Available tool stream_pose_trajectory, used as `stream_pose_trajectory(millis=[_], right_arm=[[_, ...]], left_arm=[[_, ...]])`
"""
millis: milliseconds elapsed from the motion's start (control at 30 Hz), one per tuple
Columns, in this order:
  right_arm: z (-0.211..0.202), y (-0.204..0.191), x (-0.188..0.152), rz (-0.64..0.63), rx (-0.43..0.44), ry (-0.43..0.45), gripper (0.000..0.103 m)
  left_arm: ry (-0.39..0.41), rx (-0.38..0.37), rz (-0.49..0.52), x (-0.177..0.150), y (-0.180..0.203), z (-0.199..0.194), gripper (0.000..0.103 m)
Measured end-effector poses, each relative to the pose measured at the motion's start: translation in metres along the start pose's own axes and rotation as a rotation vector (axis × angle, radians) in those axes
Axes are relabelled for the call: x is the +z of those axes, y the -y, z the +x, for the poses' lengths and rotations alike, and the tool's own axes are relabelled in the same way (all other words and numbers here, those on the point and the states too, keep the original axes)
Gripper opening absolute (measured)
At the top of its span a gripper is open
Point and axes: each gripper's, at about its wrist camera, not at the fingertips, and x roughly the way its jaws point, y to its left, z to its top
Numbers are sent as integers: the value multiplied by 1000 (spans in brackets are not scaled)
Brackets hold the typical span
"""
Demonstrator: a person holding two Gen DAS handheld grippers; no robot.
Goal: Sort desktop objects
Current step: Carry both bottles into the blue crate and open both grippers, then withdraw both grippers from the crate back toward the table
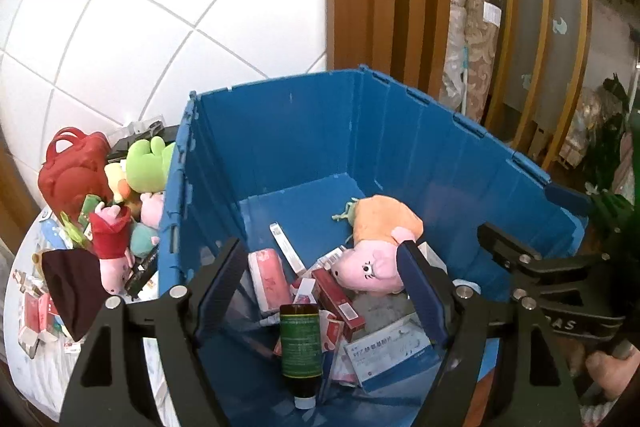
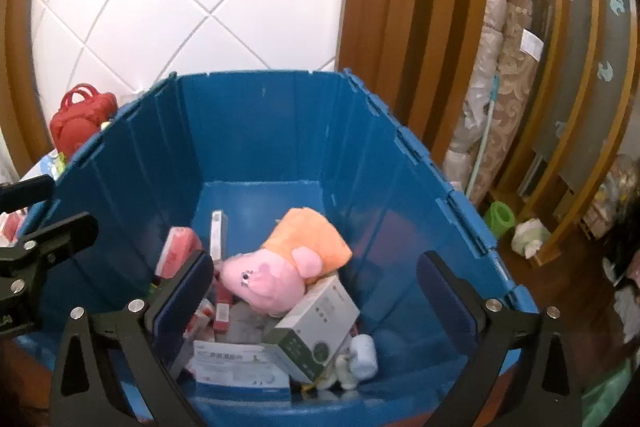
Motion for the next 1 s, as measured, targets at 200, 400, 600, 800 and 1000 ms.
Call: stream_pose_trajectory(millis=[200,400,600,800,1000], right_arm=[[-28,-13,5,7,52,70,103],[-41,-36,13,-8,116,111,103],[-45,-71,23,-34,185,136,103],[-60,-116,34,-71,214,170,103],[-83,-187,48,-112,224,220,103]], left_arm=[[67,18,-29,0,-18,-24,77],[105,57,-86,-5,-46,-41,77],[116,120,-131,-10,-87,-51,77],[112,168,-190,-24,-152,-60,77],[115,187,-247,-47,-244,-71,77]])
